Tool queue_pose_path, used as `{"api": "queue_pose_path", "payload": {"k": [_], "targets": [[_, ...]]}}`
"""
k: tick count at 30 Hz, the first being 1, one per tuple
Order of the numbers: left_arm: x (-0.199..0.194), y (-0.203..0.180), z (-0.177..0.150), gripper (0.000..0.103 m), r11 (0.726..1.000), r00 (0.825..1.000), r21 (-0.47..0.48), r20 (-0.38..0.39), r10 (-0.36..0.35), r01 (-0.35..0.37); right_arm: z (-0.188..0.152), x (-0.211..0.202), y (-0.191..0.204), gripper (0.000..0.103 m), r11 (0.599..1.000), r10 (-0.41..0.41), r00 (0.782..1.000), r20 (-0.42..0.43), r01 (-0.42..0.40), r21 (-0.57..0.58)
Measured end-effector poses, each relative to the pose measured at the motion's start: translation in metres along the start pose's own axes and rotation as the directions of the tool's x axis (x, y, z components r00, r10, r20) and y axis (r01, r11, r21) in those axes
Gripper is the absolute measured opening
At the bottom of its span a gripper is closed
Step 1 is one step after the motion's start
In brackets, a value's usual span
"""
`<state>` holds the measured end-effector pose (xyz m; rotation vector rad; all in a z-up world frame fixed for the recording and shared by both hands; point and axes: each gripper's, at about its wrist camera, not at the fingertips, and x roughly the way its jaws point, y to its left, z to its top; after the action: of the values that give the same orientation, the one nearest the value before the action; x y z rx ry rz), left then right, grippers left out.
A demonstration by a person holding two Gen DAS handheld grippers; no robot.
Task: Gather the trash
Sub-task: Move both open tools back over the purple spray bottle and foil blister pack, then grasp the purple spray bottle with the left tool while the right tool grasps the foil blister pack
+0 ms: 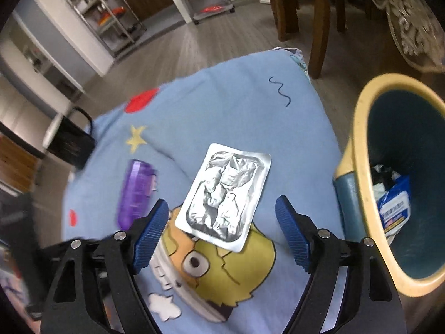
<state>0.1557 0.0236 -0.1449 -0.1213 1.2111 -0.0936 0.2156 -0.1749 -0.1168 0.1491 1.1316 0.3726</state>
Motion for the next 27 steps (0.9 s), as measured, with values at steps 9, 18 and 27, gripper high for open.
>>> {"api": "queue_pose_path", "payload": {"k": [9, 18, 27], "targets": [[-0.01, 0.012, -0.002, 0.06, 0.999, 0.998, -0.001, 0.048, -0.034, 0.034, -0.009, 0.041, 0.031, 0.088, 0.974, -0.168, 0.985, -0.041, 0.159, -0.16], [0.01, 0.004, 0.025, 0.061, 1.0, 0.998, 0.009, 0.058, -0.009, 0.008, -0.014, 0.034, 0.024, 0.071, 0.965, -0.161, 0.987, 0.003, 0.158, -0.209], [0.016, 0.002, 0.034, 0.031, 1.0, 0.999, -0.003, 0.047, 0.013, -0.013, -0.017, 0.003, 0.022, 0.071, 0.977, -0.068, 0.997, 0.035, 0.074, -0.2]]}}
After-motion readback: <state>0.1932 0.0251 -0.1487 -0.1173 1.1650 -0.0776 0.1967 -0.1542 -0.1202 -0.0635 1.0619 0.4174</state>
